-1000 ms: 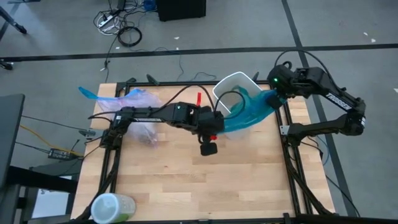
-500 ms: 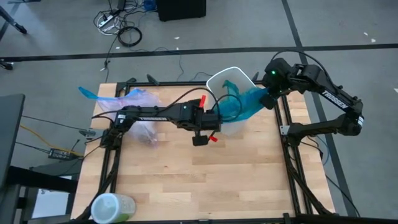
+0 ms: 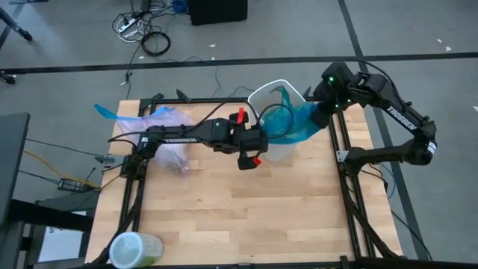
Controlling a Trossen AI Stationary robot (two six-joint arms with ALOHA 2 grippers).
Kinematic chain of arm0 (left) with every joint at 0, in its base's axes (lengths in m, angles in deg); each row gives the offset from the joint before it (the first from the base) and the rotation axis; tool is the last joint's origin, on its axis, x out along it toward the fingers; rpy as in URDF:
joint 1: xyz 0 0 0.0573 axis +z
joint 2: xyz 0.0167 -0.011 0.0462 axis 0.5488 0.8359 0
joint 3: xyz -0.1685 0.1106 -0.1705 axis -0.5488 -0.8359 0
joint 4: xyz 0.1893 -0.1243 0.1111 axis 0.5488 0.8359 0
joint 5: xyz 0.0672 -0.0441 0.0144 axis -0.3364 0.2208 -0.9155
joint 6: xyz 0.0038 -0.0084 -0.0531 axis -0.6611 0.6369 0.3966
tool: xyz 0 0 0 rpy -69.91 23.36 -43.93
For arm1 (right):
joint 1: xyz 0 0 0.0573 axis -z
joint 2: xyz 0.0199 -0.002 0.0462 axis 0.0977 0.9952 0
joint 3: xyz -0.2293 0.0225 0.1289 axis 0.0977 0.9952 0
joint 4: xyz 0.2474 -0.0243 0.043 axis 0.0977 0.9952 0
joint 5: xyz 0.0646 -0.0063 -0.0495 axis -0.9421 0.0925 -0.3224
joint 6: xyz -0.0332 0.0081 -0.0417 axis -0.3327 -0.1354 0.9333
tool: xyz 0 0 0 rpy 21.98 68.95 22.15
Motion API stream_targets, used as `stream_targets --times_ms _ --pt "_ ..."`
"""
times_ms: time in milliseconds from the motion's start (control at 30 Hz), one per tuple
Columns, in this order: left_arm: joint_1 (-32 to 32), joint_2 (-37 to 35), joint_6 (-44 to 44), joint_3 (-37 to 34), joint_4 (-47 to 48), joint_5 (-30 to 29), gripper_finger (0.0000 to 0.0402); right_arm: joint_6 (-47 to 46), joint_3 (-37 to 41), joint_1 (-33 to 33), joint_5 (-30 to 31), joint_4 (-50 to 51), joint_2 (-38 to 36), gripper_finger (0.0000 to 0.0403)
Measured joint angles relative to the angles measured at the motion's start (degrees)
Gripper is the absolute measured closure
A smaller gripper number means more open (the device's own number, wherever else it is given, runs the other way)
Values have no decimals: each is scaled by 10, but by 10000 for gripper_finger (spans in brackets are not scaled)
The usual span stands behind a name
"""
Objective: Place trash/remove bag and relplace
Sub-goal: Put the blue trash bag into the white trash bin
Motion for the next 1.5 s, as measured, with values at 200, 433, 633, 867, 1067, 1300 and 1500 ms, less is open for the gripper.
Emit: stream_targets --times_ms 200,433,633,867,1067,1300,1500 --pt "9 0 5 -2 27 13 398 -1 -1 23 -4 14 -1 266" --pt "9 0 13 -12 59 43 398 16 -37 28 -28 16 -15 241" --pt "16 0 14 -12 57 41 398 24 -68 42 -76 24 -27 241" --pt "27 0 14 -12 46 40 398 29 -71 68 -152 46 -21 241" --pt "27 0 16 -11 45 40 398 26 -71 85 -163 49 -9 242" --pt "32 -9 2 8 48 47 398 53 -71 86 -231 58 -8 241" --pt "58 -11 15 8 44 63 398 65 -71 86 -251 60 -4 241"
